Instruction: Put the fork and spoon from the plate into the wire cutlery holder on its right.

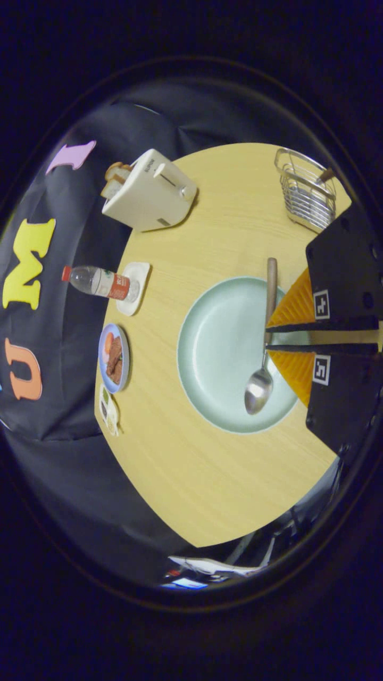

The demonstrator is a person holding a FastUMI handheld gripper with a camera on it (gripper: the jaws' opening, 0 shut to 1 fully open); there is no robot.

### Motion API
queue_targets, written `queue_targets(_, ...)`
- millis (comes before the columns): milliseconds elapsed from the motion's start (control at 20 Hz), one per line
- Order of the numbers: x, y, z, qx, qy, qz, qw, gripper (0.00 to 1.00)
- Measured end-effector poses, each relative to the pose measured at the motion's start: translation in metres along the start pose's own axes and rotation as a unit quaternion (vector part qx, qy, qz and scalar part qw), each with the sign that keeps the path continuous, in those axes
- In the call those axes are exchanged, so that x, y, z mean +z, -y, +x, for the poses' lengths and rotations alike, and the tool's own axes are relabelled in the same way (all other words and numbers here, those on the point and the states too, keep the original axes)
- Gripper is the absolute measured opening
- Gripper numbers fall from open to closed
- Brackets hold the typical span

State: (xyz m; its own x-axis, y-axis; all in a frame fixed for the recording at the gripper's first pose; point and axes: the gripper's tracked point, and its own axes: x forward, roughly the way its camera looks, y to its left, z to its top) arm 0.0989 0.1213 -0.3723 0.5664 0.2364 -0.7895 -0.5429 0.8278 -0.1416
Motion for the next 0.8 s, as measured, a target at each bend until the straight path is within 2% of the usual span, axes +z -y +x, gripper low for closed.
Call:
queue_targets(100, 0.010, 0.005, 0.007, 0.001, 0.009, -0.054, 0.998, 0.22)
queue_targets(150, 0.015, 0.005, 0.011, 0.004, 0.011, -0.087, 0.996, 0.23)
queue_targets(300, 0.017, 0.005, 0.025, 0.021, 0.004, -0.183, 0.983, 0.41)
queue_targets(400, 0.010, 0.003, 0.033, 0.035, -0.014, -0.225, 0.974, 0.49)
queue_targets(600, 0.002, 0.004, 0.043, 0.040, -0.028, -0.265, 0.963, 0.51)
queue_targets(800, -0.003, -0.003, 0.043, 0.061, -0.049, -0.284, 0.956, 0.47)
